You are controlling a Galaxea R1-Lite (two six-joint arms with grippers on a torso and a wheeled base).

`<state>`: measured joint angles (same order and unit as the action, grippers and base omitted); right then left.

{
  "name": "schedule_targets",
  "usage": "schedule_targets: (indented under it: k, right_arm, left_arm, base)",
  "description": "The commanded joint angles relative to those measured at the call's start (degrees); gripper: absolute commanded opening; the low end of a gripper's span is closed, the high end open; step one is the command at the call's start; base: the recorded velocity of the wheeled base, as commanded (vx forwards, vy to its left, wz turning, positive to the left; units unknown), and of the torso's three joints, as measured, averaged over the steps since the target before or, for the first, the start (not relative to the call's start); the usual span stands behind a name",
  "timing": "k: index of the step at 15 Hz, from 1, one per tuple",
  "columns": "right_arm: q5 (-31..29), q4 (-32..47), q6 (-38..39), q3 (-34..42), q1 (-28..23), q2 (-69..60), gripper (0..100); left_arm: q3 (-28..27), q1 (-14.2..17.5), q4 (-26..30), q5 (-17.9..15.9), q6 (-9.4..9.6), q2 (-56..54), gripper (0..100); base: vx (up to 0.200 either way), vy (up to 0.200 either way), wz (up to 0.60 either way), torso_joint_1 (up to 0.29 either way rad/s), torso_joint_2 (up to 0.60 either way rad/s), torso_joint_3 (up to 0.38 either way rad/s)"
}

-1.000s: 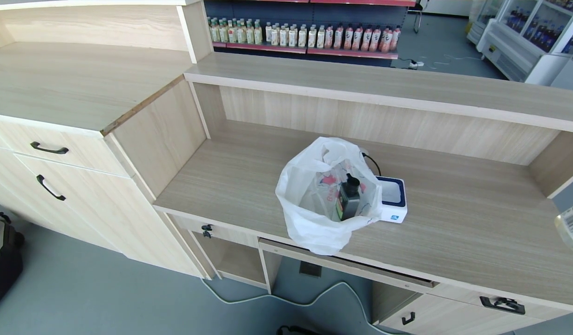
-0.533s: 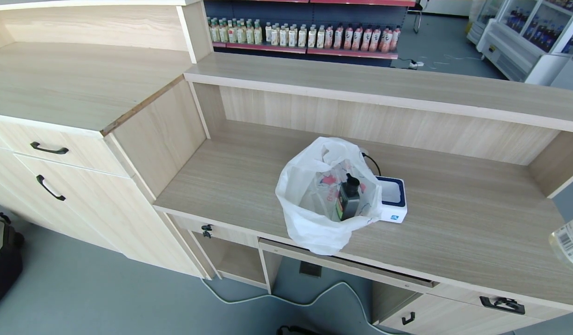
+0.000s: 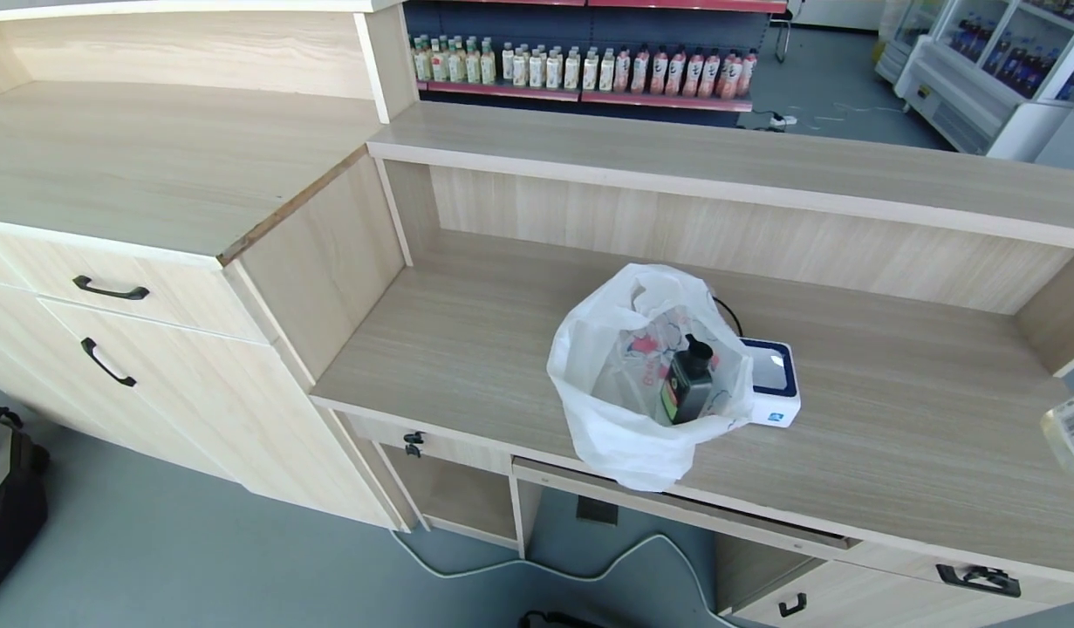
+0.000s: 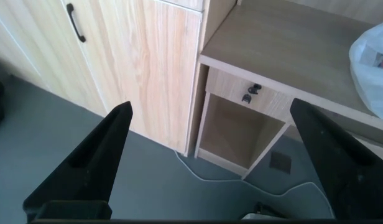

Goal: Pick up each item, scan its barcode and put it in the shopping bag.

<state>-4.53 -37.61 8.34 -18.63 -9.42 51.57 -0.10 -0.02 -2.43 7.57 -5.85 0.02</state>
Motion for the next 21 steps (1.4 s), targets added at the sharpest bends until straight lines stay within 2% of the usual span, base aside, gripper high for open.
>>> schedule_targets:
  k: [1,4,5,7,10,12,13,16,21]
  right_arm:
    - [0.05,-0.10,0.19,-0.80,1.07,0.29,0]
    - [0.05,-0.01,0.27,-2.29,5.56,1.96,0]
    - [0.05,-0.01,0.36,-3.61,6.44,4.16,0]
    - [0.05,-0.45,0.98,-6.51,8.28,9.17,0]
    - [-0.12,-1.33,3.00,-12.66,11.36,19.54,0]
    - [-0.21,-3.52,4.41,-14.07,13.20,24.90,0]
    - [-0.21,-7.74,3.97,-14.77,13.55,29.64,0]
    - [-0.47,-16.53,2.21,-14.42,16.37,36.59,0]
    - [-1.79,-22.25,-1.57,-12.57,22.87,44.15,0]
  left_arm:
    - [0.01,0.02,-0.04,-0.01,-0.04,-0.02,100]
    - [0.01,0.02,-0.04,-0.19,0.75,-0.02,100]
    - [0.01,0.02,-0.04,-0.28,1.98,-0.02,100]
    - [0.01,0.02,-0.04,-0.28,3.30,-0.02,100]
    - [0.01,0.02,-0.04,-0.45,2.69,-0.02,100]
    - [0.01,0.02,-0.04,-0.28,2.60,-0.02,100]
    - [0.01,0.02,-0.04,-0.36,2.60,-0.02,100]
    - [0.01,0.02,-0.04,-0.36,2.60,-0.02,100]
    - [0.01,0.02,-0.04,-0.36,2.60,-0.02,100]
  base:
    - [0.000,0.200,0.00,0.002,0.00,0.002]
    - [0.000,0.200,0.00,0.004,0.00,0.004]
    - [0.000,0.200,0.00,-0.002,0.00,0.002]
    - [0.000,0.200,0.00,-0.005,0.00,0.002]
    - [0.000,0.000,0.00,0.000,0.00,0.000]
    - [0.000,0.000,0.00,0.000,0.00,0.000]
    - [0.000,0.000,0.00,0.000,0.00,0.000]
    - [0.000,0.000,0.00,0.000,0.00,0.000]
    - [0.000,0.000,0.00,0.000,0.00,0.000]
